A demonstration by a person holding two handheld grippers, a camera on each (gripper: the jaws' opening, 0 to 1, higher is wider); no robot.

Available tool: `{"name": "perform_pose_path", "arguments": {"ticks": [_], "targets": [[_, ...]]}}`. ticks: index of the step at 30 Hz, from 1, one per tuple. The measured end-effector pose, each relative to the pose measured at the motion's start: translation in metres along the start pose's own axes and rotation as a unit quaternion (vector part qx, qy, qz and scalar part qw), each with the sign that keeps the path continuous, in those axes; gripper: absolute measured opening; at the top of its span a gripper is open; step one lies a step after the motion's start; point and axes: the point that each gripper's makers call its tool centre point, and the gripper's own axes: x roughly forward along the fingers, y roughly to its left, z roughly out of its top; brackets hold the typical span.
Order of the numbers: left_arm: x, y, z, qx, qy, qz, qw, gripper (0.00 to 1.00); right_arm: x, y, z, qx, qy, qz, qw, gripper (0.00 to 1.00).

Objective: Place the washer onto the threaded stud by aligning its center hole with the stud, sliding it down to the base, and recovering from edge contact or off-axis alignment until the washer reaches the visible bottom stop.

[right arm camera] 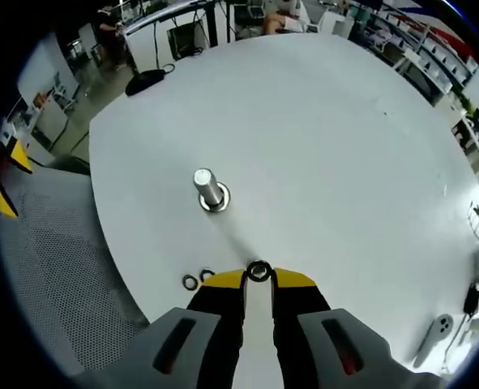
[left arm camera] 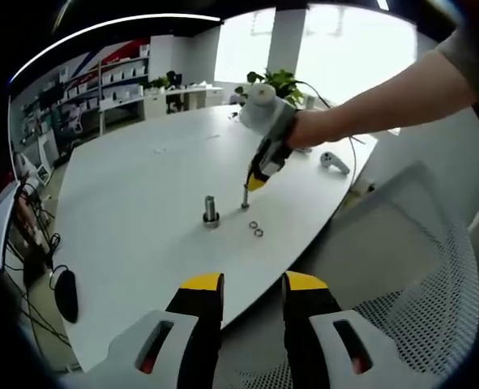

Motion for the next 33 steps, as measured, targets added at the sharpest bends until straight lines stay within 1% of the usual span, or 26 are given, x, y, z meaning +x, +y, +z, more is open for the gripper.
{"name": "perform_pose_path", "arguments": {"ticks": [8,15,18,23,25,26,28,33], "targets": [[0.0,0.0,-0.001,0.0,0.002,-0.001,1.0,0.27,0.009,0.001,-0.003,-0.007,0.016,0.006,0.9998,0.14],[0.0,-0.002,-0.001,0.002,0.004,-0.004,1.0,0.26,0.026,0.002,-0.012,-0.002,0.038,0.015,0.9992,0.14],[0.0,-0.002,-0.001,0.001,0.004,-0.004,1.0,0.26,0.033,0.004,-0.015,-0.01,0.044,0.016,0.9989,0.14],[0.0,-0.002,-0.002,0.001,0.006,-0.005,1.0,0.26,0.045,0.006,-0.021,-0.01,0.056,0.024,0.9981,0.14],[0.001,-0.002,-0.003,0.002,0.008,-0.006,1.0,0.26,0.048,0.007,-0.023,-0.011,0.06,0.024,0.9979,0.14],[0.001,-0.002,-0.003,0.002,0.008,-0.006,0.9999,0.26,0.047,0.005,-0.018,-0.009,0.048,0.019,0.9986,0.14],[0.001,-0.002,-0.002,0.003,0.006,-0.006,1.0,0.26,0.046,0.005,-0.018,-0.008,0.053,0.021,0.9983,0.14],[0.001,-0.002,-0.002,0.002,0.006,-0.006,1.0,0.26,0.047,0.005,-0.017,-0.023,0.057,0.021,0.9979,0.14]]}}
